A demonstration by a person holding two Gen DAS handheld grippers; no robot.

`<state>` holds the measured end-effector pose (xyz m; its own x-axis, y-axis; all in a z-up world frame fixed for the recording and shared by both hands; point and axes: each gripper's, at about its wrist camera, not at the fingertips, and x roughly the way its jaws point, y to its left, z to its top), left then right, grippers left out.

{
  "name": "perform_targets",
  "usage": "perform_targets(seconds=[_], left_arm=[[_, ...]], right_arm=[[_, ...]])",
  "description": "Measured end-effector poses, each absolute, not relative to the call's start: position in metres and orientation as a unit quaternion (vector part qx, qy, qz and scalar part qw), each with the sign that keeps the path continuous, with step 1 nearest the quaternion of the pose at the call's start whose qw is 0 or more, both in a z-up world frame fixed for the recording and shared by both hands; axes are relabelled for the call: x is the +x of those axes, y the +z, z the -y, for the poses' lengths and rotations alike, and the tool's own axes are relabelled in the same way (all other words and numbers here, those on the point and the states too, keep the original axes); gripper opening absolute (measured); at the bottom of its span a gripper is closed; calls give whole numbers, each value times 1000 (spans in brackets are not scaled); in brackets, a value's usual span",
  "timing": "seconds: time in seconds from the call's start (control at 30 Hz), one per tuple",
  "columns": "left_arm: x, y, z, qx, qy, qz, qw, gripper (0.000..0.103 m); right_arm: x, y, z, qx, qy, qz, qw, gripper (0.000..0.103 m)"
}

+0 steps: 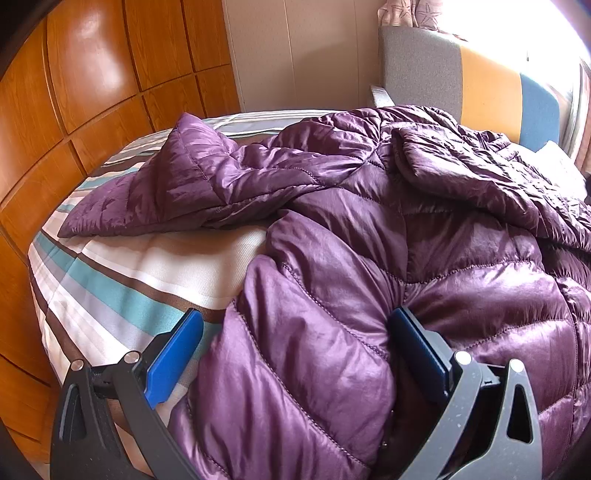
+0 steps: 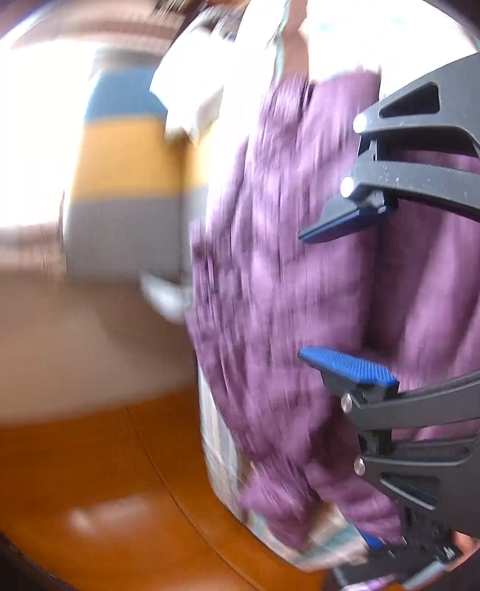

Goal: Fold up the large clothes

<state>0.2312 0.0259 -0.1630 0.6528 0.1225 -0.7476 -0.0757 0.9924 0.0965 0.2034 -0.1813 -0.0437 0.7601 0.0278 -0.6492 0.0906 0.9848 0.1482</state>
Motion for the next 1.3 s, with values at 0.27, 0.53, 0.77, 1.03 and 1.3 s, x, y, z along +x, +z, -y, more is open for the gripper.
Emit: perform_targets(seconds=[0.27,0.53,0.77,1.03,1.3], left_arm=[[229,-162,-21,41,64,-408,910,101],[227,-154,-17,55,66,-413,907,101],[237,-77,29,41,1,-356,933,101],[301,-81,126,63,-86,-370,923,92],[347,-146,141,67,-85,-426,898,78]], right_arm=[[226,-81,289,145,-160,-390,895,34],[236,-119,287,134,-150,-419,885,34],[232,-121,288,135,-150,-410,890,34],[231,-120,286,139,-149,-409,890,34],[232,-120,286,138,-148,-407,891,34]])
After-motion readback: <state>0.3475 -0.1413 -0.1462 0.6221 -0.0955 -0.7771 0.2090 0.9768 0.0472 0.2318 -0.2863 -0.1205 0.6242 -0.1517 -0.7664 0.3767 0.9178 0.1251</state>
